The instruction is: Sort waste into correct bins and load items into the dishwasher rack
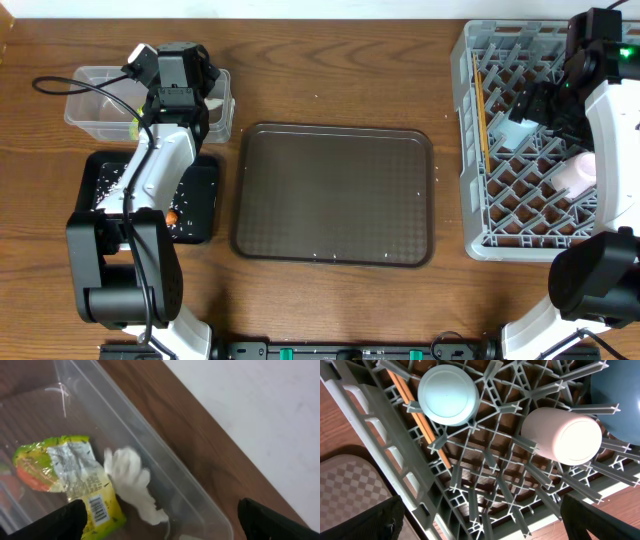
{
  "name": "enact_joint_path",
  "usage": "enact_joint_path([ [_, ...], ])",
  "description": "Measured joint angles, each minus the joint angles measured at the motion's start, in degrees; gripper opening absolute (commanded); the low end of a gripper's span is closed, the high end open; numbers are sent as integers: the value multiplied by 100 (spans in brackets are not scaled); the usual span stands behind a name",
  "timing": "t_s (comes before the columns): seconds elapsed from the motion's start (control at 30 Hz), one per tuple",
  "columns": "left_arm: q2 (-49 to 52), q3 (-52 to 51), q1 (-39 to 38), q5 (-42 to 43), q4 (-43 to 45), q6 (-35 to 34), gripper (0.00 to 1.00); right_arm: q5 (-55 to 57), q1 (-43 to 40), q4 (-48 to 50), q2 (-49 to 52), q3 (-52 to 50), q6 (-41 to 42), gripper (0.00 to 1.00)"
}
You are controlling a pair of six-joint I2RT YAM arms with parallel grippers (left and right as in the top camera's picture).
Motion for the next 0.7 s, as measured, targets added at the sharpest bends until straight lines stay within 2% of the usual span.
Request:
enact_joint_path([
  [0.17,-269,0,2,240,-1027,46,100,-2,0,-2,0,0,0,99],
  [0.37,-1434,-9,0,638,-2361,42,100,0,0,0,0,0,0,99],
  [0.53,-2590,31,0,796,-4201,15,100,0,0,0,0,0,0,99],
  [0.7,-3294,31,2,857,-5912,-254,100,-2,0,-2,0,-2,0,99],
])
